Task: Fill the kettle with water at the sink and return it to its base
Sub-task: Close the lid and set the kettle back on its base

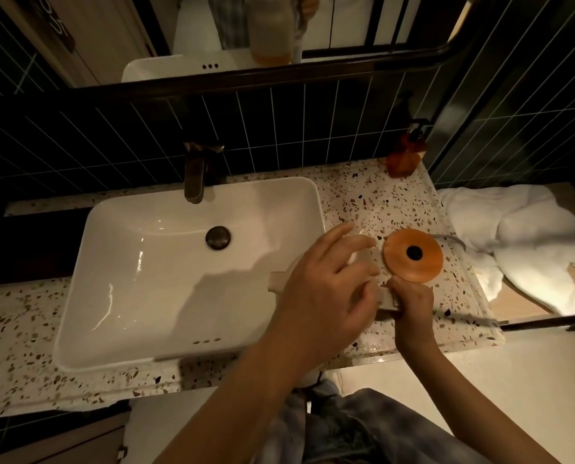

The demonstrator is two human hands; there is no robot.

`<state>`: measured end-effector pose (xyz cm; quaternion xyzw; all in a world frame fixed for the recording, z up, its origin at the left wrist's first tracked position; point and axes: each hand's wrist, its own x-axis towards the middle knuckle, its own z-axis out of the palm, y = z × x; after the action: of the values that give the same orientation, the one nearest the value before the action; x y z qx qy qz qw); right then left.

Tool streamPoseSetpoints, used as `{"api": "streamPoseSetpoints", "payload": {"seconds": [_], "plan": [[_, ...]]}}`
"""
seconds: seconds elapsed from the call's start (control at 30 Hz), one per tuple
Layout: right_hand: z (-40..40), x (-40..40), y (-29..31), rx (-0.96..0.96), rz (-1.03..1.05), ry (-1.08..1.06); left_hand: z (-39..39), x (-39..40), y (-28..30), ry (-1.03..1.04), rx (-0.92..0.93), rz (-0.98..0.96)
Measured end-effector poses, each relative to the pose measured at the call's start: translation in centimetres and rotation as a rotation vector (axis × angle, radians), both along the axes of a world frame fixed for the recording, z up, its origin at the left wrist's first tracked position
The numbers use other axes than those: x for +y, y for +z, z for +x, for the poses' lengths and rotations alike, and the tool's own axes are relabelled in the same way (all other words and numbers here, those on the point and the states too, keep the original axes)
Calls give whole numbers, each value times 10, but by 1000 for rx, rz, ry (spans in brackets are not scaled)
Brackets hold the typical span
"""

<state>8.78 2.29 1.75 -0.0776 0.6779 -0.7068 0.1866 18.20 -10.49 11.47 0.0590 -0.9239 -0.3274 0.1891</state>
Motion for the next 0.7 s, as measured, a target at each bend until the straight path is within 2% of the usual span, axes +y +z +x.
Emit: {"api": "streamPoseSetpoints", "payload": {"seconds": [0.2,0.37,0.5,0.57,0.7], "plan": [[2,-4,11,68,-50,2,22,-32,-28,29,-120,5],[1,-5,10,-3,-32,9,24,-40,-37,40,-190,2],[1,-5,8,1,-9,0,28,-50,-46,20,-336,-108],[1,-4,7,15,-7,24,28,-51,-49,19,-350,-163],[1,-3,5,26,-7,4,28,-51,-52,36,-318,-145]]}}
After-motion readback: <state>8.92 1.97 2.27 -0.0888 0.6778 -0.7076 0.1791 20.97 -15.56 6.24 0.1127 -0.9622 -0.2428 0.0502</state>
